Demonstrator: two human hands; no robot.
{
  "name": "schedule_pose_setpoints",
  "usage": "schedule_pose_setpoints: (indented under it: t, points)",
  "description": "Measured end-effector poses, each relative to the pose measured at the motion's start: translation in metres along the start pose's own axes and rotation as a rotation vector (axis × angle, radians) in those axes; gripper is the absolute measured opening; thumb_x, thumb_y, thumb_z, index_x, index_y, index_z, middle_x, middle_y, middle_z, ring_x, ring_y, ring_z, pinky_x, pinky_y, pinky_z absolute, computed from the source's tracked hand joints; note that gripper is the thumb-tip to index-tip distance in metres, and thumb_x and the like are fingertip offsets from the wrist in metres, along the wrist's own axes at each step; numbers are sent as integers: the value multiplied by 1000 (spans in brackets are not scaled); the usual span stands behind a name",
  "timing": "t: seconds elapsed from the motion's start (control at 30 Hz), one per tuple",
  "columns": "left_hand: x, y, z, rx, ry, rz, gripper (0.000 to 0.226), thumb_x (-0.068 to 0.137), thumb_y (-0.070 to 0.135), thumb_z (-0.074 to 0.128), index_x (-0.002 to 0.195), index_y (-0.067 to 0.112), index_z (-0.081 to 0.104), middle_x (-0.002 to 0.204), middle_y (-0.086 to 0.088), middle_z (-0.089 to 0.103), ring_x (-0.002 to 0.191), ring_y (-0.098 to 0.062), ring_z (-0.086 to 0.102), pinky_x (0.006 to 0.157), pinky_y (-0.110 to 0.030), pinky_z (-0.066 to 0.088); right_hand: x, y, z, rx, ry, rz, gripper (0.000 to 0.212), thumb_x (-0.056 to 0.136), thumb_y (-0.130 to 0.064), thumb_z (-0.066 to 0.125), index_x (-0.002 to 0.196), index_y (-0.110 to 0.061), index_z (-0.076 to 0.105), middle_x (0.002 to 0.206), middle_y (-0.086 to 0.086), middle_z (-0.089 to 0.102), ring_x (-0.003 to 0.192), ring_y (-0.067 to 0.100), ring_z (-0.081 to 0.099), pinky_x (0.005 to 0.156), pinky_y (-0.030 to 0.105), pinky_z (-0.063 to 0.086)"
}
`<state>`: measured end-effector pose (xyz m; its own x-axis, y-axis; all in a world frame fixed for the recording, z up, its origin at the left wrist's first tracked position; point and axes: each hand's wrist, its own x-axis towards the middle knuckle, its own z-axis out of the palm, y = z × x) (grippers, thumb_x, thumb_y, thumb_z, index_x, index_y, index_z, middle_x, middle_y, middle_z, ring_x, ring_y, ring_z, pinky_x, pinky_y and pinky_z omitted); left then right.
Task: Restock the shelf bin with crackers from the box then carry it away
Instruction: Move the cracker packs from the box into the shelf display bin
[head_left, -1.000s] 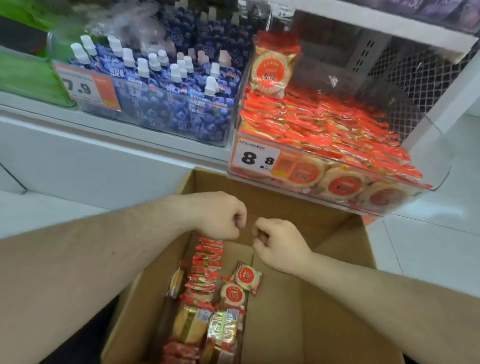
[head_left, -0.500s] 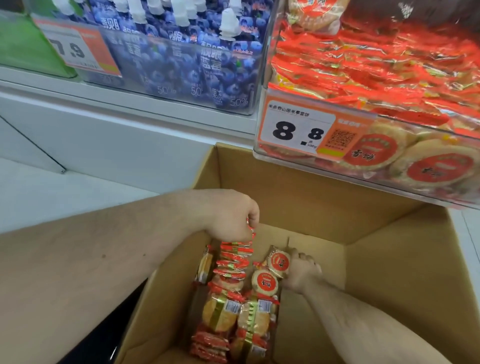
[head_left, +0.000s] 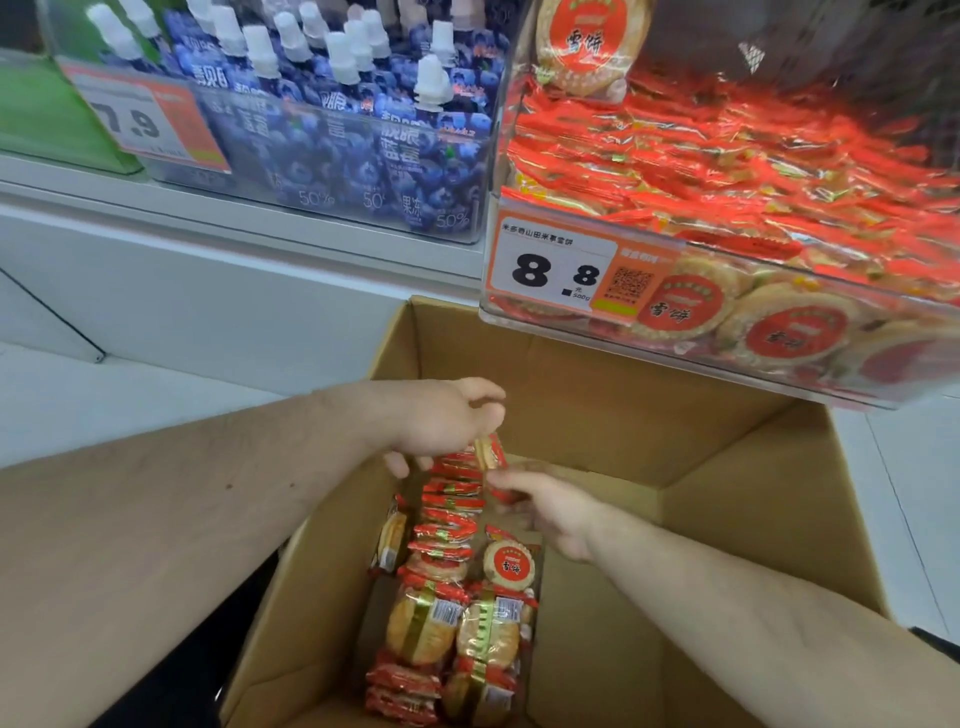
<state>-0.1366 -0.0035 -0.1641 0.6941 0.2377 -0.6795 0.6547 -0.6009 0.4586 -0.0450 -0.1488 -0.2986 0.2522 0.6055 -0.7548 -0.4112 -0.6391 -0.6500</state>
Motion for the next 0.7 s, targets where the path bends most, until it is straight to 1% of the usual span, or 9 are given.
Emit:
schedule_pose_setpoints:
  t: [0.07,0.13,0.23,0.3,0.43,0.5,0.57,0.63,0.7]
  points:
    - [-3,2,0,-150,53,-7,49,97,57,34,144,49,24,139,4,51,94,-18,63,79,-35,58,-10,-10,20,27,-61,-69,44,73,-39,77,109,-19,61,101,1,69,91,17,61,78,31,46]
    - [-1,0,0,-187,173,6,50,95,48,49,141,38,34,118,3,62,87,-15,63,77,-35,59,-12,-14,32,59,-27,-121,52,68,-40,82,109,-20,59,102,2,70,95,20,62,88,38,49]
    - [5,-6,0,-139,303,-21,39,89,37,62,124,28,48,97,3,60,83,-14,61,71,-34,61,-14,-21,34,88,64,-200,50,69,-30,84,108,-16,56,99,3,70,88,17,66,77,35,52]
    - [9,-11,1,-126,306,-51,40,85,37,66,120,30,47,97,4,58,84,-14,60,69,-32,61,-11,-21,35,87,84,-236,52,67,-30,85,108,-17,56,98,2,70,86,14,67,71,29,48]
    - [12,-22,-1,-214,319,-58,38,83,15,67,115,31,53,109,0,59,78,-15,60,55,-26,54,-2,-21,34,139,-57,-314,56,62,-40,79,105,-11,59,99,13,69,90,25,66,83,41,49]
    - [14,-26,-2,-144,332,-53,36,85,6,63,108,33,54,120,1,57,75,-12,59,49,-22,46,9,-19,22,278,-84,-249,42,72,-44,65,95,-9,62,82,9,66,76,22,60,75,38,43]
    - [14,-26,-2,-55,306,-37,38,87,5,61,106,36,52,130,2,53,81,-12,59,49,-19,44,37,-1,2,319,109,-72,31,84,-40,58,91,-10,63,74,5,61,67,19,55,65,31,41]
    - [16,-25,-2,17,269,-9,40,89,6,60,106,40,49,133,4,52,86,-13,60,48,-17,43,64,32,-12,133,373,148,30,90,-32,57,105,-7,63,81,6,62,69,19,56,64,28,47]
    - [17,-25,-2,38,243,12,40,90,8,61,107,42,49,132,5,52,91,-13,59,51,-17,45,80,65,-16,-44,438,320,41,92,-30,59,123,-3,56,99,11,66,79,22,61,71,30,52]
